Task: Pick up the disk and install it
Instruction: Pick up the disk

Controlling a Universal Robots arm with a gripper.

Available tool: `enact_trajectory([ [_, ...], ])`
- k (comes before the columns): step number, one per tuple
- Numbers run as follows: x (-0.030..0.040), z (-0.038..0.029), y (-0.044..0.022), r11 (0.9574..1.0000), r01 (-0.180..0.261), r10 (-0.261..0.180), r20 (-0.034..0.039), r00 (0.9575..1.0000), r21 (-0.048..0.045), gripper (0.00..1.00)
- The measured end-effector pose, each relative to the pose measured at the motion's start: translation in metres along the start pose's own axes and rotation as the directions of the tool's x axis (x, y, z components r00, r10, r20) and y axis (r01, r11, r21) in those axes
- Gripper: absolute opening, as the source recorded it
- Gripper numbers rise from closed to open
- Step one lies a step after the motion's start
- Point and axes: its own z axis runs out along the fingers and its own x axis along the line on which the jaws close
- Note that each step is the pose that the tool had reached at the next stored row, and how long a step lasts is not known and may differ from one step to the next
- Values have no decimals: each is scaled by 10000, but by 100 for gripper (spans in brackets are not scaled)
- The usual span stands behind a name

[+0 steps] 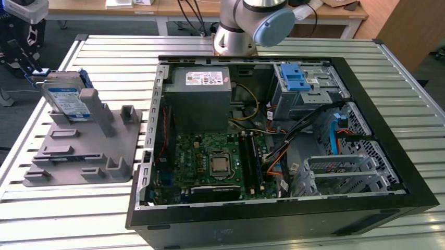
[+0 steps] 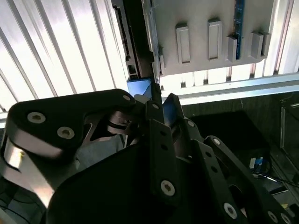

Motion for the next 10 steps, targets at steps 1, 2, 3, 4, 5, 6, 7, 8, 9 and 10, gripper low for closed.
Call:
enact_trajectory([
  [1,0,0,0,9999,124,-124,-5,9999,-2,25],
  [2,0,0,0,9998,219,-219,-10,9998,-3,26],
  [3,0,0,1,9997,260,-260,-12,9997,-4,26],
  [4,0,0,1,9996,269,-269,-12,9996,-4,32],
  [5,0,0,1,9996,270,-270,-12,9996,-4,32],
  [6,0,0,1,9996,270,-270,-12,9996,-3,32],
  [7,0,0,1,9996,270,-270,-12,9996,-4,32],
  [8,0,0,1,9996,270,-270,-12,9996,-4,33],
  [9,0,0,0,9996,271,-271,-12,9996,-4,33],
  [10,0,0,1,9996,271,-271,-12,9996,-4,39],
])
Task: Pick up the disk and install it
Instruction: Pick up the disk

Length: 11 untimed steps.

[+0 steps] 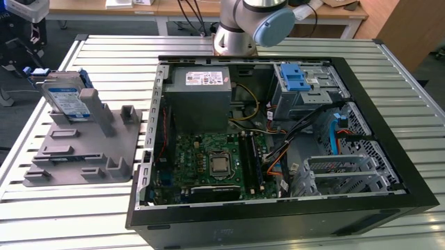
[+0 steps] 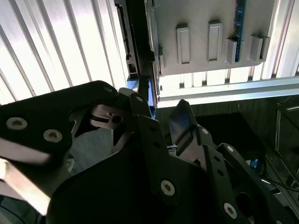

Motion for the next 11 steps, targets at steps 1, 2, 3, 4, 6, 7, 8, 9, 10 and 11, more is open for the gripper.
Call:
enact_trajectory([
  [1,0,0,0,10000,1,-1,0,10000,0,45],
  [2,0,0,0,10000,11,-11,0,10000,-1,45],
  [3,0,0,0,10000,49,-49,-2,10000,-1,51],
  [4,0,1,0,9999,169,-169,-6,9999,-2,51],
  [6,0,1,-1,9987,517,-517,-21,9987,-7,57],
  [7,0,1,-1,9975,702,-702,-30,9975,-11,57],
  [8,0,1,-1,9961,882,-882,-37,9961,-14,57],
  [9,0,1,-1,9942,1071,-1071,-46,9942,-17,57],
  [10,0,1,-1,9922,1249,-1249,-53,9922,-21,57],
  [11,0,1,0,9897,1433,-1433,-61,9897,-24,57],
])
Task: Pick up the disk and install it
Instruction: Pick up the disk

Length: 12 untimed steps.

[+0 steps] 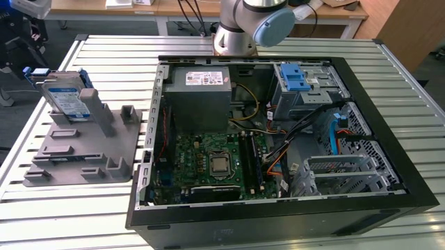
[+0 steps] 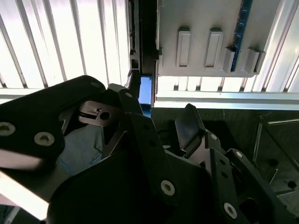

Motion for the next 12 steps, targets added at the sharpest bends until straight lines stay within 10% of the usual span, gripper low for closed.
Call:
enact_trajectory([
  [12,0,0,0,9862,1658,-1658,-72,9861,-29,57],
])
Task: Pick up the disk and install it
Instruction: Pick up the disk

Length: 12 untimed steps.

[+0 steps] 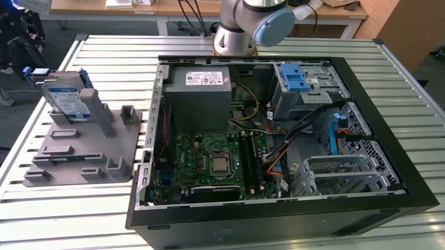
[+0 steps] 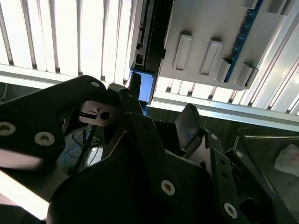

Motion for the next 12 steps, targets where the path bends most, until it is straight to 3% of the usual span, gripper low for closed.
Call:
enact_trajectory([
  [6,0,0,0,10000,27,-27,-1,10000,0,57],
  [10,0,2,0,9975,706,-706,-30,9975,-10,57],
  [12,0,1,0,9965,837,-837,-36,9965,-13,57],
])
